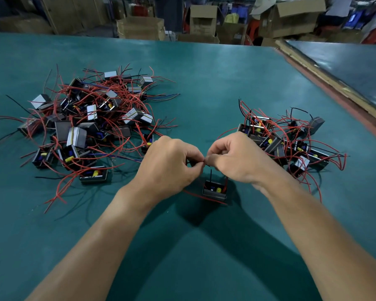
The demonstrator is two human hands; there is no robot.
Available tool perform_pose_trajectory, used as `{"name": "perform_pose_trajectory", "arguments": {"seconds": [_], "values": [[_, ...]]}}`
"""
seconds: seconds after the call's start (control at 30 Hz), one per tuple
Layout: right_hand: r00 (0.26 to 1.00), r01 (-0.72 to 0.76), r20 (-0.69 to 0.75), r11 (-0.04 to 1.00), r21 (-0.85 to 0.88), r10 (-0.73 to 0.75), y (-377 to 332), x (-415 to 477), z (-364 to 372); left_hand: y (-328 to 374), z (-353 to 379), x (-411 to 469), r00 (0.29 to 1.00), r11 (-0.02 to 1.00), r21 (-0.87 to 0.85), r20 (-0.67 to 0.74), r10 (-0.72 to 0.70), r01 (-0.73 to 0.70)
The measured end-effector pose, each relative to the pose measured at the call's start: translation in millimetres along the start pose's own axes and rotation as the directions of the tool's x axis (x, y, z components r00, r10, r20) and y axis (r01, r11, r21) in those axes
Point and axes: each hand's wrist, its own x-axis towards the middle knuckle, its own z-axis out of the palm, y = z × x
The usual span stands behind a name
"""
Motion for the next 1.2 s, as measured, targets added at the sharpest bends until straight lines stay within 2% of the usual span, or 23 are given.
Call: {"name": "perform_pose_trajectory", "arguments": {"seconds": [0.07, 0.1, 0.23, 0.33, 0.43, 0.53, 0.67, 0.83, 1.07, 1.2], "values": [[0.999, -0.041, 0.021, 0.997, 0.060, 0.040, -0.7, -0.5, -0.3, -1.2, 1.5, 0.3, 1.000, 0.999, 0.051, -0.027, 0.013, -0.012], [0.999, -0.042, 0.030, 0.994, 0.105, 0.039, -1.9, -0.7, -0.7, -2.0, 1.6, 0.4, 0.999, 1.000, 0.020, -0.034, -0.010, 0.011], [0.998, 0.004, -0.055, 0.966, 0.258, 0.010, -5.9, -0.2, -1.8, -3.8, -0.3, 4.4, 0.978, 0.955, -0.211, 0.006, -0.210, 0.206], [0.995, 0.016, -0.099, 0.956, 0.294, 0.014, -6.7, 0.7, -4.6, -4.2, -3.6, 8.2, 0.937, 0.855, -0.387, 0.088, -0.339, 0.345], [0.997, 0.009, -0.076, 0.973, 0.231, 0.009, -4.2, 0.9, -6.7, -3.9, -7.9, 10.6, 0.894, 0.741, -0.510, 0.157, -0.419, 0.437], [0.999, 0.033, -0.025, 0.997, 0.069, -0.031, -1.1, 1.8, -3.7, -3.4, -9.7, 11.0, 0.873, 0.692, -0.542, 0.199, -0.445, 0.476], [0.992, 0.080, 0.107, 0.992, -0.102, -0.069, 0.0, 0.6, -1.8, -6.0, -9.6, 10.9, 0.862, 0.673, -0.553, 0.195, -0.468, 0.491], [0.977, 0.092, 0.203, 0.981, -0.169, -0.056, -0.9, -1.7, -2.2, -6.3, -8.0, 10.6, 0.882, 0.713, -0.534, 0.157, -0.445, 0.455], [0.977, 0.160, 0.177, 0.962, -0.221, -0.122, -0.3, -2.9, -4.2, -7.9, -10.3, 8.5, 0.909, 0.736, -0.541, 0.169, -0.380, 0.408], [0.970, 0.201, 0.192, 0.936, -0.290, -0.149, -1.2, -4.1, -5.3, -8.7, -7.8, 8.9, 0.933, 0.777, -0.524, 0.120, -0.339, 0.350]]}}
